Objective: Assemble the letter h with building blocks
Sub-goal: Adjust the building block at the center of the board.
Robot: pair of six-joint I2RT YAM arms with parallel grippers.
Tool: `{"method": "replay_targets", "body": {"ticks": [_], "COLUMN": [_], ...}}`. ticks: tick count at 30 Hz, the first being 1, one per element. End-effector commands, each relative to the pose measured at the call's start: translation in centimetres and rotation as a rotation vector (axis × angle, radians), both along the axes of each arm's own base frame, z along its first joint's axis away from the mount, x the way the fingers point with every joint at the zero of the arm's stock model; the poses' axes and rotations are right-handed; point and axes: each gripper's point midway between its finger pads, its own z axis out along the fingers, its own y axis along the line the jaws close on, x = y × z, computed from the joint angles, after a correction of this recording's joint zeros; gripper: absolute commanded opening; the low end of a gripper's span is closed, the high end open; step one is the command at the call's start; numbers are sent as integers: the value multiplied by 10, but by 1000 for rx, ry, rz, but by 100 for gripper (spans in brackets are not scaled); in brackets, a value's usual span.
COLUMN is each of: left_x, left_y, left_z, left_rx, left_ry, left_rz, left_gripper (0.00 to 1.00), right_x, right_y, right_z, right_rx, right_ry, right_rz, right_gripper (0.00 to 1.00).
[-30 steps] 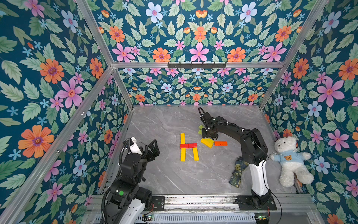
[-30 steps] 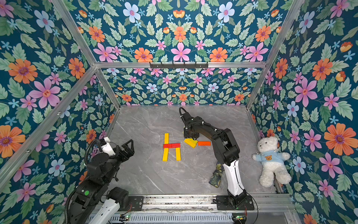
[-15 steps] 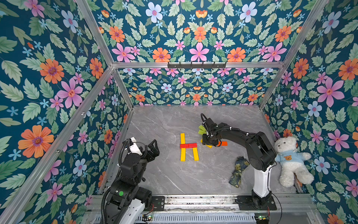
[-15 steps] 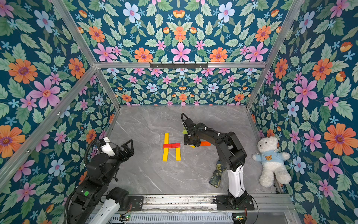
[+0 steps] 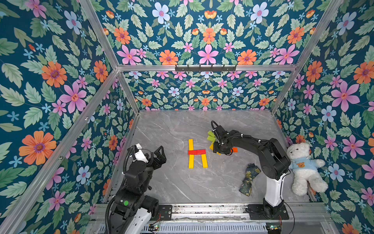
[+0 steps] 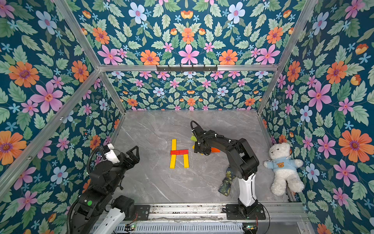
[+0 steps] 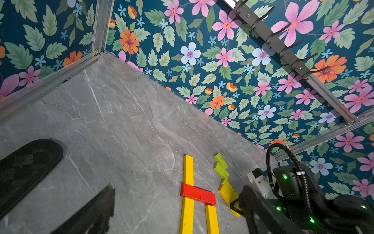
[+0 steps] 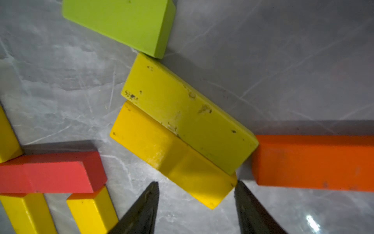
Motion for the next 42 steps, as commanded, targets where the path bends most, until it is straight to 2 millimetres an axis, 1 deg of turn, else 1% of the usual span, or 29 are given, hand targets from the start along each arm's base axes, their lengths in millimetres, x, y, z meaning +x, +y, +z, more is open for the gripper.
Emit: {"method": "replay_targets", "body": {"ticks": [1, 4, 8, 14, 18, 20, 23, 28, 31, 33, 37, 39, 42], "left_x": [1, 1, 1, 2, 2, 2, 2, 2, 1, 1, 2, 3, 3], "left_y": [2, 2, 3, 1, 0, 1, 1, 1, 2, 3, 2, 1, 0], "left_z": [3, 3, 3, 2, 1, 1, 2, 2, 2, 2, 2, 2, 2], "left_rx": [-7, -6, -5, -7, -5, -6, -6, -5, -4, -3, -3, -3, -3], "left_ry": [-17, -14, -14, -11, -6, -9, -10, -8, -8, -8, -8, -6, -5], "left_rz": [16, 17, 19, 11, 9, 10, 10, 13, 15, 19, 18, 14, 9], "left_gripper": [100, 100, 100, 100, 100, 100, 100, 100, 100, 100, 100, 100, 100], "right_x": [-1, 0, 1, 6, 9, 11, 18, 30, 34, 34, 33, 33, 31], "right_y": [6, 18, 21, 16, 15, 15, 21, 29, 32, 32, 25, 24, 15], "right_z": [-2, 3, 4, -2, 1, 2, 3, 0, -4, -6, -7, -6, -6], "right_rx": [10, 26, 4, -61, -108, -99, -67, -82, -88, -93, -107, -103, -115], "right_ry": [8, 1, 7, 8, -14, -21, -26, -19, -10, -5, -7, -18, -11], "right_rz": [28, 62, 80, 85, 104, 103, 114, 144, 156, 159, 126, 104, 60], "right_gripper": [61, 57, 56, 64, 64, 64, 67, 67, 64, 60, 48, 45, 41]}}
